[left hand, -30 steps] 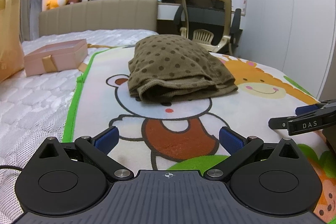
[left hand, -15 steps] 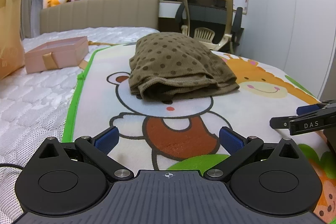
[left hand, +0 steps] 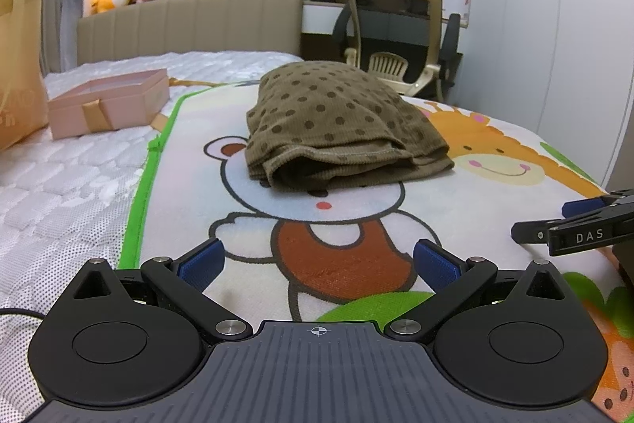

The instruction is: Fold clothes

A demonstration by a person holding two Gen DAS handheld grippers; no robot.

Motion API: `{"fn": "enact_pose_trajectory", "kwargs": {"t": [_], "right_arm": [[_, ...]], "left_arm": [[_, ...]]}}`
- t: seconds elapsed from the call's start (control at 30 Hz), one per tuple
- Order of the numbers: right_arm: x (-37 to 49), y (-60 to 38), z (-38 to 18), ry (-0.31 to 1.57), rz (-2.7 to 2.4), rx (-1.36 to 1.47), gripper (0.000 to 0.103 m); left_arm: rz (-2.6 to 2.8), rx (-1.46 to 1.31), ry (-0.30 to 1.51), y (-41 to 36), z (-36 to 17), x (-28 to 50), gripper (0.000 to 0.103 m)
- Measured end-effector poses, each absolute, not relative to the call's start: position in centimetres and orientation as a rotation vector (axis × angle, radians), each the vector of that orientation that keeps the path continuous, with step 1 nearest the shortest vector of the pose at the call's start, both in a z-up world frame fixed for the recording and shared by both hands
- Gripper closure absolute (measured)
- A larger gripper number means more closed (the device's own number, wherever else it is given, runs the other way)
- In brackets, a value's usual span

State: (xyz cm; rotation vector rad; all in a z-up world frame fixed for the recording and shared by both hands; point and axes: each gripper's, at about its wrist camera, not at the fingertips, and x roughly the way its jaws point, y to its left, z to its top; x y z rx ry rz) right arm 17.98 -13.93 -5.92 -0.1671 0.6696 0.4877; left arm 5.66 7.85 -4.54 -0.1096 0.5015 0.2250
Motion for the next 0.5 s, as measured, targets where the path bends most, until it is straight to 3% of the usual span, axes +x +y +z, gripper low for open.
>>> {"fn": "enact_pose_trajectory", "kwargs": {"t": [0.5], "right_arm": [[17.98, -13.90, -5.92, 0.670, 0.488, -0.166, 0.000]], "left_arm": [[0.221, -0.108, 0.498, 7.88, -4.52, 5.69, 0.000]]}}
